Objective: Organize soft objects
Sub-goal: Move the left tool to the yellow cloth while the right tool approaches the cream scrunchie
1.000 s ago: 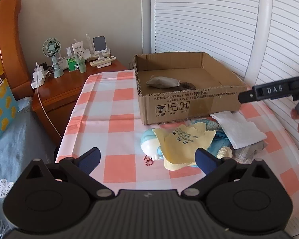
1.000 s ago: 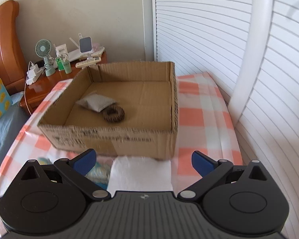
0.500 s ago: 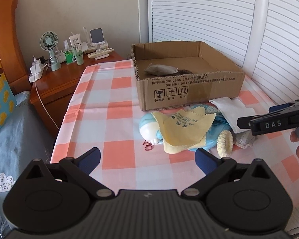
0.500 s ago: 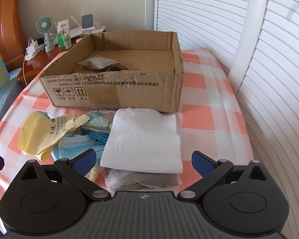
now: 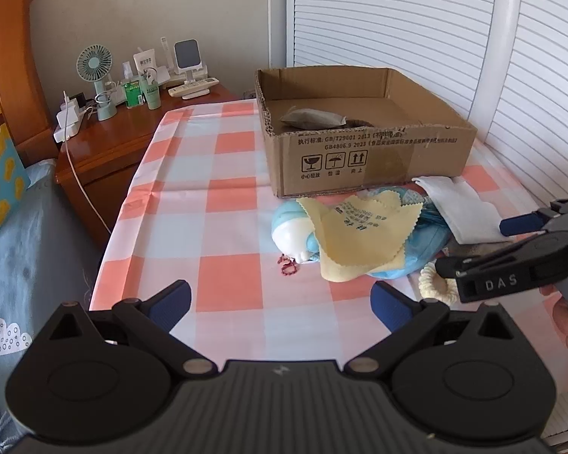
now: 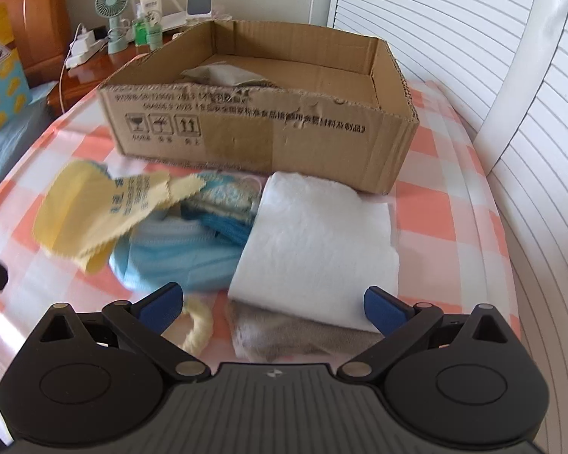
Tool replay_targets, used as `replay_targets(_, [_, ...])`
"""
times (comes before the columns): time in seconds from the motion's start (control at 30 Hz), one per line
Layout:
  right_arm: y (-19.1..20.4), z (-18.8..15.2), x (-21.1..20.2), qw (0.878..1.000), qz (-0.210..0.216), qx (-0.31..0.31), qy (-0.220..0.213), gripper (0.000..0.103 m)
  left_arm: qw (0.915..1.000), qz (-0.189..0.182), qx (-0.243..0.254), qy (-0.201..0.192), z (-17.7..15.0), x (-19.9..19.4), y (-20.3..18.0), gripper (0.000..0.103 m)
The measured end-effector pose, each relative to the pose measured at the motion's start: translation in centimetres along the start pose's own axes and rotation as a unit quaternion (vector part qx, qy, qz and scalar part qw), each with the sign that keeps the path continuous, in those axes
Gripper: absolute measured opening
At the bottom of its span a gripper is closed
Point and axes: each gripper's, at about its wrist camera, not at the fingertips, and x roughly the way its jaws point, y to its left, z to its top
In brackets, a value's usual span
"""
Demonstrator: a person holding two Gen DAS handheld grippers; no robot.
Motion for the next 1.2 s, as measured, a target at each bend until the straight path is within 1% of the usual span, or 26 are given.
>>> replay_targets(0.1, [0.3,-1.1,-1.0,1.000,0.004,-0.017,0.001,0.103,1.0000,-0.001,0.003,-0.001,-0.1,-0.1,-0.2,0.101])
replay_targets(0.23, [0.9,-2.0,-2.7,0.999,0.028,-0.039,-0.015,0.103,1.0000,-0.001,0.003,-0.006,0.0,-0.3,-0.2,0.101])
replay_targets(0.3, [1.4,-2.2,-3.5,0.996,0.050,-0.060,-0.035,0.103,1.0000,0.002,0.002,-0.008,0.0,-0.5,0.0,0.101])
replay_targets(0.37, [2.1,-2.4,-3.6,0.993,0.075,-0.077,-0.044,0.103,0.9999,0.006,0.001,-0.010,0.0,-0.6,0.1,0.101])
replay_targets(0.47, [3.1,-2.3,-3.1,0.987,0.121,-0.094,-0.046,0.103,0.9999,0.012,-0.005,-0.009,0.1,-0.6,0.5,0.101])
replay_targets(0.63, [4.2,-1.2,-1.2,0.984,0.136,-0.108,-0.042,0.103,0.9998,0.019,-0.010,-0.007,0.2,-0.4,1.0,0.101])
replay_targets(0.73, [4.3,-0.7,0.2,0.982,0.156,-0.103,-0.021,0.103,0.9998,0.017,-0.009,-0.005,0.3,-0.3,1.1,0.101])
replay_targets(0.77, [4.3,-0.7,0.5,0.981,0.166,-0.102,-0.010,0.103,0.9999,0.013,-0.008,-0.005,0.3,-0.2,1.1,0.101])
replay_targets(0.9, [4.8,-2.1,-0.5,0.975,0.176,-0.133,-0.009,0.103,0.9999,-0.010,0.001,-0.007,0.6,0.2,0.9,0.101])
replay_targets(1.03, [4.7,-3.6,-1.3,0.977,0.151,-0.148,-0.015,0.103,0.9986,-0.051,0.004,-0.011,1.2,1.4,0.1,0.101])
replay_targets(1.1, [4.4,-4.1,-1.6,0.978,0.148,-0.144,-0.019,0.103,0.9979,-0.063,0.007,-0.008,1.5,2.2,-0.6,0.101])
replay_targets(1.2, [3.9,-4.2,-1.7,0.980,0.146,-0.136,-0.024,0.103,0.9960,-0.085,0.025,-0.007,1.8,3.5,-2.0,0.101])
